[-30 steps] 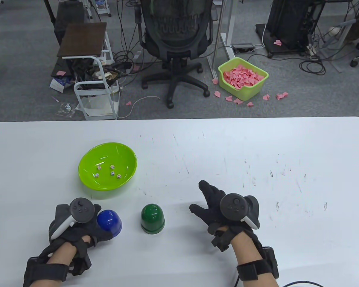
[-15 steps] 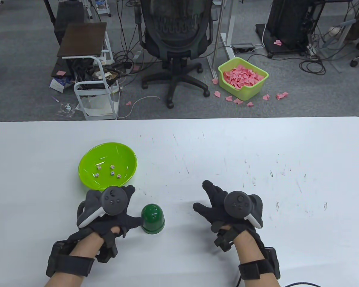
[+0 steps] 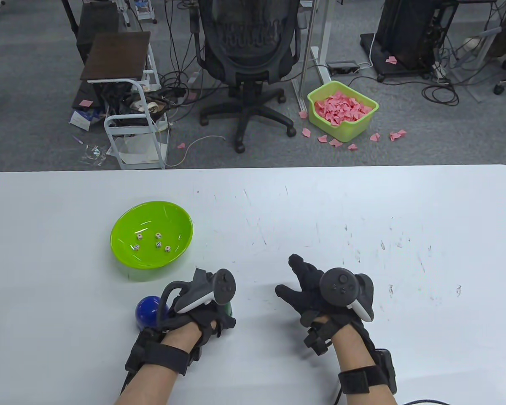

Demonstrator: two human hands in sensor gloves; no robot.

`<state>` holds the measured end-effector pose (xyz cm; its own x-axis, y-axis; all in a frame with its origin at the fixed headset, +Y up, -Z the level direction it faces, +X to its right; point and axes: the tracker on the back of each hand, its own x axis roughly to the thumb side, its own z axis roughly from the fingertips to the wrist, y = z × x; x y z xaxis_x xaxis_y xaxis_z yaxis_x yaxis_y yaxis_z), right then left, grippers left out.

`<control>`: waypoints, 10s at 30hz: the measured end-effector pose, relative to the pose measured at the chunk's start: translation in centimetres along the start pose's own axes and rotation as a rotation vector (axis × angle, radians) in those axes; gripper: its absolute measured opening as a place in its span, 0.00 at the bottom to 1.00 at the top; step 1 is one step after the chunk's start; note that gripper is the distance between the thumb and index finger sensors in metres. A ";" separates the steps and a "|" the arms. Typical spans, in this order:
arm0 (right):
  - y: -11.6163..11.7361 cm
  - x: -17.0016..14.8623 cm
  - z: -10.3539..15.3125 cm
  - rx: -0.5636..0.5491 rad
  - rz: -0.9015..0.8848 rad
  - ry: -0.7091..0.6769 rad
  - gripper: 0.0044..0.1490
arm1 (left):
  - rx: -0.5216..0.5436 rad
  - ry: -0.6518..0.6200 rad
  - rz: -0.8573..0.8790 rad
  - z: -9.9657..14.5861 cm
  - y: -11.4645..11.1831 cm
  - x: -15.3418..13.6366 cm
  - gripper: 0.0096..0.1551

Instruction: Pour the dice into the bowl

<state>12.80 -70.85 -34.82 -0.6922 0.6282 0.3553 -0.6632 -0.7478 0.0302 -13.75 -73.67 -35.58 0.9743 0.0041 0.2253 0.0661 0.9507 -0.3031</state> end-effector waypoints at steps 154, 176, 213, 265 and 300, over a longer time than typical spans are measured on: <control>-0.3 -2.1 0.0 -0.091 -0.189 0.003 0.74 | 0.115 -0.290 0.505 -0.5 7.0 3.8 0.61; -0.9 -0.3 -0.4 0.100 -0.083 -0.099 0.75 | 0.156 -0.355 0.467 -0.4 8.3 6.2 0.55; -4.0 -6.9 3.8 -0.092 -0.140 0.013 0.75 | 0.305 -0.266 0.382 -0.9 10.0 11.8 0.52; -6.8 -8.2 4.4 -0.220 -0.206 0.082 0.69 | 0.198 -0.264 0.106 -0.1 6.6 8.5 0.56; -3.7 -0.7 -3.1 -0.173 -0.333 0.108 0.68 | 0.389 0.087 0.437 7.7 1.6 -19.1 0.56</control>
<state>14.92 -67.86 -38.06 -0.4509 0.8562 0.2520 -0.8884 -0.4578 -0.0342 -33.90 -69.86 -33.21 0.9084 0.4115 0.0744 -0.4136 0.9103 0.0149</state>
